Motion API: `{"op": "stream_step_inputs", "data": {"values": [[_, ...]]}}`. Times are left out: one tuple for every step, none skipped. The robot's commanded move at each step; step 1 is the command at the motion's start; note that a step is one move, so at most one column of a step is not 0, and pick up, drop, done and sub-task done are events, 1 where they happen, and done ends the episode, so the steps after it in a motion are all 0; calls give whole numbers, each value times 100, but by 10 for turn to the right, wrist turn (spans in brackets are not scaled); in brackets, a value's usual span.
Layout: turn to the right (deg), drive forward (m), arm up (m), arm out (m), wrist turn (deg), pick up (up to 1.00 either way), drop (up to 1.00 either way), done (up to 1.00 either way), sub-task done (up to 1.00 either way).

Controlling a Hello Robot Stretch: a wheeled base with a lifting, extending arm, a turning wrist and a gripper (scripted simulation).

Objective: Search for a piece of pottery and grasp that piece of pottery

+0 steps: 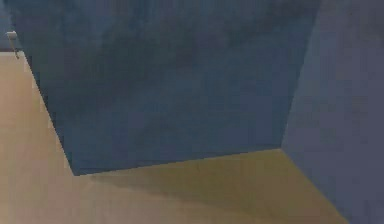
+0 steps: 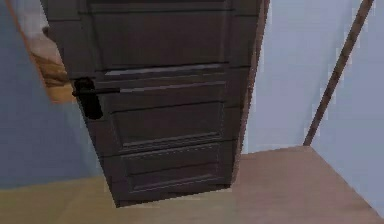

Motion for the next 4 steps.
{"op": "stream_step_inputs", "data": {"values": [[0, 40, 0, 0, 0, 0, 0, 0, 0], [-450, 0, 0, 0, 0, 0, 0, 0, 0], [-180, 0, 0, 0, 0, 0, 0, 0, 0], [0, 100, 0, 0, 0, 0, 0, 0, 0]]}}
